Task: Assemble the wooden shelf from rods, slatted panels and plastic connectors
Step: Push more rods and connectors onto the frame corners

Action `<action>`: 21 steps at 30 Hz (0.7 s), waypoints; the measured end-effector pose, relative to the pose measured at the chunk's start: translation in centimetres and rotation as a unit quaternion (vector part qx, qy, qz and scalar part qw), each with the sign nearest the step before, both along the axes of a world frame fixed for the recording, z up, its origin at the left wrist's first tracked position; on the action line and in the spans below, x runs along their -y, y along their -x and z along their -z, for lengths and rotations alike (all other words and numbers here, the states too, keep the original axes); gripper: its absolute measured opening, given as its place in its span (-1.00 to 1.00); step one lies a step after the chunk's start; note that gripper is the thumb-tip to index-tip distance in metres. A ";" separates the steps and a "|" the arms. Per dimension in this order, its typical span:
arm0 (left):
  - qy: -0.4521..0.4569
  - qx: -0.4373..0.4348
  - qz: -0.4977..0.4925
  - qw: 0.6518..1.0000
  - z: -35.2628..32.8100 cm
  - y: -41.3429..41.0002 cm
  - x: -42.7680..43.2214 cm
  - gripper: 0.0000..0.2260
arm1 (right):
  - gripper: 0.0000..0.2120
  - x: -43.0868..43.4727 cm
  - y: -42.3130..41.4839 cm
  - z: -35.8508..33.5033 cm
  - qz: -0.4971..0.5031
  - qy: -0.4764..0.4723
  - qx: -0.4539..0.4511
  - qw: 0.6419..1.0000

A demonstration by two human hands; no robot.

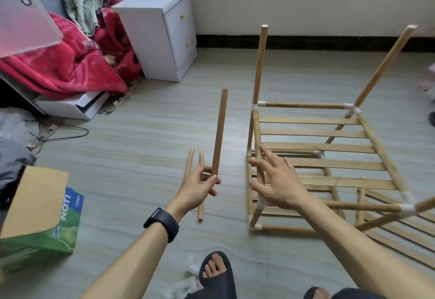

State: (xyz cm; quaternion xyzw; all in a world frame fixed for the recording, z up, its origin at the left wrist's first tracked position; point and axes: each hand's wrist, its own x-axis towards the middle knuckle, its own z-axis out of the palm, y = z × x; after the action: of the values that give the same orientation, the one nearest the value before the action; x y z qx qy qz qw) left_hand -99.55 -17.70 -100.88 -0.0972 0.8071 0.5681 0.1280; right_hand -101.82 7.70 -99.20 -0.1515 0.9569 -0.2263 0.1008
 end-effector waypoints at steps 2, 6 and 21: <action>0.020 -0.027 0.049 0.998 -2.3 -0.8 -1.3 -0.91 | -0.43 -0.5 -1.4 -0.7 0.036 0.079 0.011 0.996; 0.074 -0.055 0.137 0.986 -5.4 -1.5 -3.1 -0.93 | -0.49 -1.7 -3.4 -4.1 0.162 0.378 0.062 0.910; -0.029 -0.082 0.052 0.995 -9.0 -2.4 -4.9 -0.83 | -0.88 -9.2 -4.7 -8.0 0.329 0.667 0.067 0.665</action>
State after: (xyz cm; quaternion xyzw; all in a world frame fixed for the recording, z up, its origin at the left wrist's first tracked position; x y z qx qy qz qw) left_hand -97.18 -12.82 -91.85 -0.0045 0.8020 0.5900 0.0936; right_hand -97.13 16.91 -91.21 0.1615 0.5288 -0.8321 -0.0443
